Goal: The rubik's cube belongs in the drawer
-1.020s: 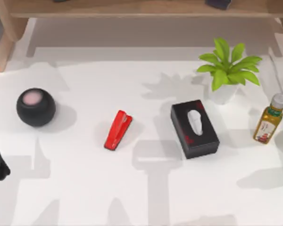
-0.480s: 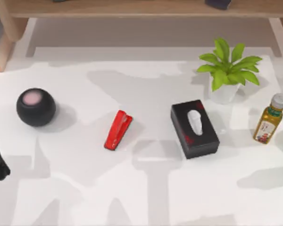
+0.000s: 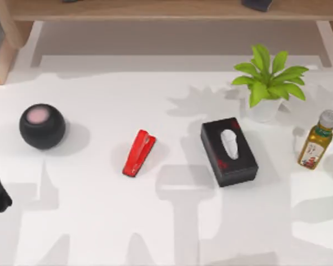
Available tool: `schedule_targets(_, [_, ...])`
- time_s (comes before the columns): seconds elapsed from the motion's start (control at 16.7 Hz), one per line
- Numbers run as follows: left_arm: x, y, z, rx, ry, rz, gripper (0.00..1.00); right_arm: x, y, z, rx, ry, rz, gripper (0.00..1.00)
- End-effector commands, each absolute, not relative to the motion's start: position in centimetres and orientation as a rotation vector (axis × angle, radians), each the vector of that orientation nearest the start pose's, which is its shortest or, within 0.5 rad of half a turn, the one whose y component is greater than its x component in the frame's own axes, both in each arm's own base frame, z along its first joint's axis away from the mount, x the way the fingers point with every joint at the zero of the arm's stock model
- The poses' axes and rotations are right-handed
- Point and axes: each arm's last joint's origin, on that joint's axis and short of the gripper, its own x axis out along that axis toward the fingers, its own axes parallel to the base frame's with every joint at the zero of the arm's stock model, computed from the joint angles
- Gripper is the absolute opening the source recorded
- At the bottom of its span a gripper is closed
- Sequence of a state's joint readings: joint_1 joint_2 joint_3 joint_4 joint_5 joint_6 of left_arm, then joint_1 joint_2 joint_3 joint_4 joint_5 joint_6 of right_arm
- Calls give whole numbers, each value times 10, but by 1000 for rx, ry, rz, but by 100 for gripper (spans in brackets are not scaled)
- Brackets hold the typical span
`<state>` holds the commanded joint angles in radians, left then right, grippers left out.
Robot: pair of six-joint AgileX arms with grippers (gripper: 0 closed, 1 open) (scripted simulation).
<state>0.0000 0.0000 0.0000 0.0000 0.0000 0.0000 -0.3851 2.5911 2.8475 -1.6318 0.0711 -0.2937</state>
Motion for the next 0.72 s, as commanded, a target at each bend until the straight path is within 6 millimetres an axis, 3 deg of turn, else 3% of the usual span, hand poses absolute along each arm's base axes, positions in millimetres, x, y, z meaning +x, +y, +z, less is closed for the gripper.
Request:
schedule_targets(0.18, [106,-1,160,0,0,0,100,470,-181,208,0,1530,-40,0])
schedule_targets(0.3, [106,-1,160,0,0,0,100,473,-181,192,13,1565,-5,0])
schedule_targets(0.6, [106,-1,160,0,0,0,100,473,-181,190,14,1569,-1,0])
schedule_targets(0.72, [106,-1,160,0,0,0,100,473,-181,190,14,1569,-1,15])
